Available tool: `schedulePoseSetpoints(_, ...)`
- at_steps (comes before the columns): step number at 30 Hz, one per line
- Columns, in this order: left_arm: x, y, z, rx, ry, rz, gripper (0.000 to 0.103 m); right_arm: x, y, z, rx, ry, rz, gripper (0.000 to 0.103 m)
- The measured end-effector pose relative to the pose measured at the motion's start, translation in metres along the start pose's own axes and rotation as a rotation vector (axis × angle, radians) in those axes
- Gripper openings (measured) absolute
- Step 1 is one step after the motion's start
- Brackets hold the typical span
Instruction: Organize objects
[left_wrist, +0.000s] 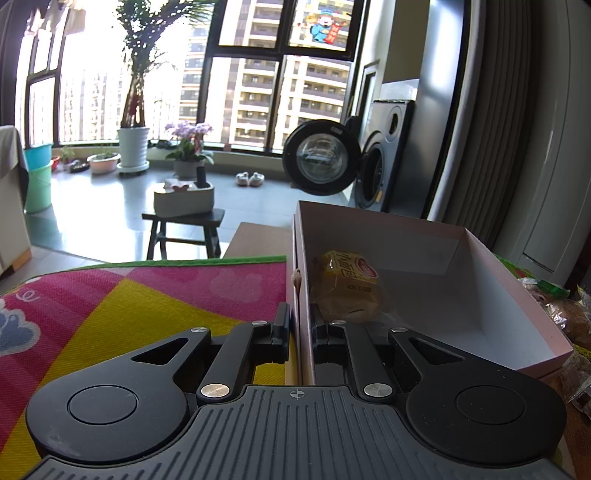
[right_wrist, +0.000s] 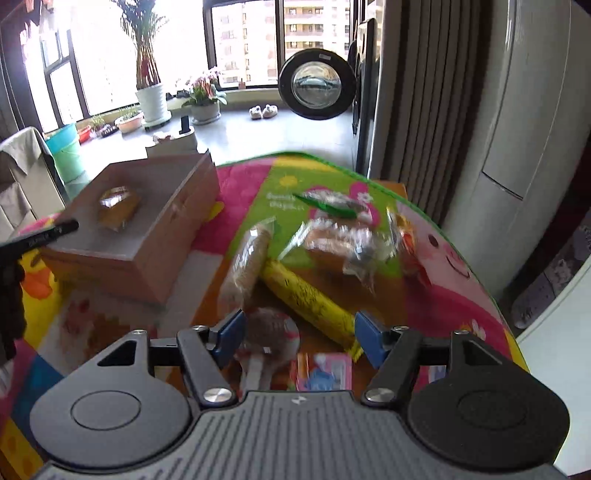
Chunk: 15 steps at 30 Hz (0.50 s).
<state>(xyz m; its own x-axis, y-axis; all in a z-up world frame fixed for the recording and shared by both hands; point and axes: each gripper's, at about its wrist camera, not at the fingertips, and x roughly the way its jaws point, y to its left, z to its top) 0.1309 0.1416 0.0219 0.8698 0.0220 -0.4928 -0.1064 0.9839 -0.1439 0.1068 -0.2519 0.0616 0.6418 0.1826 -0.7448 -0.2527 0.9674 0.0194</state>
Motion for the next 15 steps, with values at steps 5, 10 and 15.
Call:
schedulePoseSetpoints(5, 0.000, 0.001, 0.000, 0.001, -0.001, 0.002, 0.012, 0.016, 0.001, -0.042, -0.001, 0.064, -0.016, 0.067)
schedulePoseSetpoints(10, 0.000, 0.001, 0.000, 0.000, -0.002, 0.002, 0.012, 0.012, -0.009, -0.033, 0.040, 0.015, 0.000, 0.067)
schedulePoseSetpoints(15, 0.000, 0.001, -0.001, 0.001, -0.002, 0.003, 0.012, 0.026, -0.079, 0.030, 0.295, -0.116, 0.011, 0.078)
